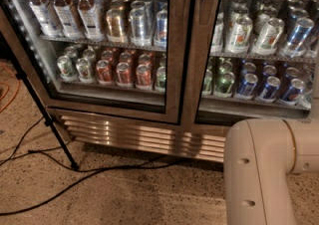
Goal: Open right fridge door
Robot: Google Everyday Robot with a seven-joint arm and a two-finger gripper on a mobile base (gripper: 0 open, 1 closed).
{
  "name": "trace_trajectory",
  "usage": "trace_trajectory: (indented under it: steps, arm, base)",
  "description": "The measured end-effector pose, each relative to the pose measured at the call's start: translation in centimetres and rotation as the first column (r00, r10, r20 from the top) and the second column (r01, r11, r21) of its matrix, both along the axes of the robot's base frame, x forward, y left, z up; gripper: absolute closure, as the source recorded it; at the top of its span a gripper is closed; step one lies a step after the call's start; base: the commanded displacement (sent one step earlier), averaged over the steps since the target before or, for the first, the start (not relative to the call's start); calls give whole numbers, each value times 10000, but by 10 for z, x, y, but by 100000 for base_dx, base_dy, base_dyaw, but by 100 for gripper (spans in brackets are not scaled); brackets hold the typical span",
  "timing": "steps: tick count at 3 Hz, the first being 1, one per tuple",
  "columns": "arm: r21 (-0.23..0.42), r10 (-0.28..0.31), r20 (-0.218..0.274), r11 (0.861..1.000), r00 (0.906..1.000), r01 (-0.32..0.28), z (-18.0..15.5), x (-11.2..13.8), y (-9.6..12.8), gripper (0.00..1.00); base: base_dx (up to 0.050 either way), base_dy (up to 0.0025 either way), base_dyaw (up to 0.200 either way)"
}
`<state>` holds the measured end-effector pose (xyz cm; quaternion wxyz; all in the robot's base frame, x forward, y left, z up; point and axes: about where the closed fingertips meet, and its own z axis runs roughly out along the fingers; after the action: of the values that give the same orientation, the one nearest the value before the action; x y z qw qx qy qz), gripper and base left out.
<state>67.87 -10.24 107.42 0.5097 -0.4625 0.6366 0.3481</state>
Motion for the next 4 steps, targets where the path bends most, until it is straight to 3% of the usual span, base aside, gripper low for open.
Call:
trace_trajectory:
  steps: [1,2,4]
  arm:
    - [1,2,1,10000,10000,-2,0,0,0,89]
    - [123,198,71,9997,9998,-199,1,-1,3,100]
    - [192,413,-38,9990,9991,-413,2,-12,-2,100]
  base:
    - [0,0,0]
    - [0,0,0]
    - [0,0,0]
